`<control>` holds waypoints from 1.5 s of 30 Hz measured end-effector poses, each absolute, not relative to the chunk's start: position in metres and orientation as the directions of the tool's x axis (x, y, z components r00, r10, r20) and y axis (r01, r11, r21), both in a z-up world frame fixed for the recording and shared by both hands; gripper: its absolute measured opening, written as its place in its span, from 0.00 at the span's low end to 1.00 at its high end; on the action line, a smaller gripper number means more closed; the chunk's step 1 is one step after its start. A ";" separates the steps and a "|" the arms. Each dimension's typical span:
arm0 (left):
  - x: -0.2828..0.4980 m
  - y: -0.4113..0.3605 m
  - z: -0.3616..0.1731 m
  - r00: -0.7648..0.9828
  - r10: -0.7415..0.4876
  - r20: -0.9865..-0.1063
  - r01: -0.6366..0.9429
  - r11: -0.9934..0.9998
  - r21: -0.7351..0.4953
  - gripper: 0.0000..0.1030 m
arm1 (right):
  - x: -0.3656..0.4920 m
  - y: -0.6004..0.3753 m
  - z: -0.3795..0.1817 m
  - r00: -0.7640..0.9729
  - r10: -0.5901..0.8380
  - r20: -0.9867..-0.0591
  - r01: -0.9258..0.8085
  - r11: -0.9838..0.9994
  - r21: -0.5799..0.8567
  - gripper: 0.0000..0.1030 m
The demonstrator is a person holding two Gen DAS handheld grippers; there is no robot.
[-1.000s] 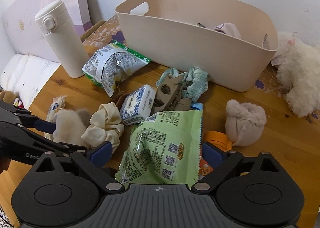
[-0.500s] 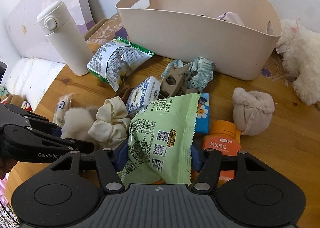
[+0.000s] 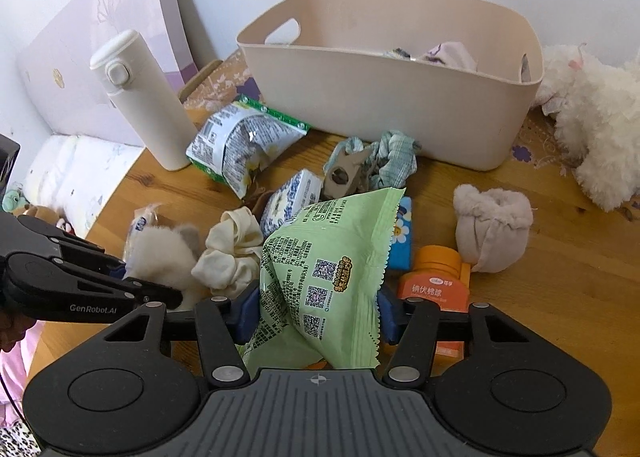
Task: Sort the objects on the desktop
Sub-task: 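Grasp the white plush toy with the left tool while the right tool grasps the green snack bag, then carry both items over the basket and open both tools to drop them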
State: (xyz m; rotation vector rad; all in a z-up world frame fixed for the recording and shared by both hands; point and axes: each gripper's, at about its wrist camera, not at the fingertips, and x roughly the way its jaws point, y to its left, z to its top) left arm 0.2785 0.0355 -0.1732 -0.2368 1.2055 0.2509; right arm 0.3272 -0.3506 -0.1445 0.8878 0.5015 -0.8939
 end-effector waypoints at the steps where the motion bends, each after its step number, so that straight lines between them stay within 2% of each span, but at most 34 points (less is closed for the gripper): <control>1: 0.278 0.035 -0.171 0.339 0.064 -0.939 -0.306 0.951 -0.045 0.14 | 0.325 -0.350 -0.142 0.553 -0.458 -0.696 0.833 0.323 0.449 0.52; 15: 0.271 0.041 -0.128 0.414 0.043 -0.909 -0.253 0.965 -0.070 0.14 | 0.296 -0.345 -0.102 0.554 -0.547 -0.627 0.832 0.333 0.445 0.52; 26: 0.306 0.048 -0.066 0.539 0.064 -0.840 -0.211 0.976 -0.061 0.14 | 0.264 -0.365 -0.067 0.513 -0.642 -0.570 0.853 0.308 0.421 0.52; 38: 0.379 0.055 -0.011 0.643 0.110 -0.758 -0.172 0.985 -0.003 0.14 | 0.237 -0.402 -0.045 0.445 -0.732 -0.516 0.881 0.253 0.401 0.52; 45: 0.422 0.052 -0.002 0.690 0.182 -0.700 -0.146 0.983 0.112 0.14 | 0.230 -0.434 -0.046 0.410 -0.754 -0.513 0.890 0.207 0.407 0.53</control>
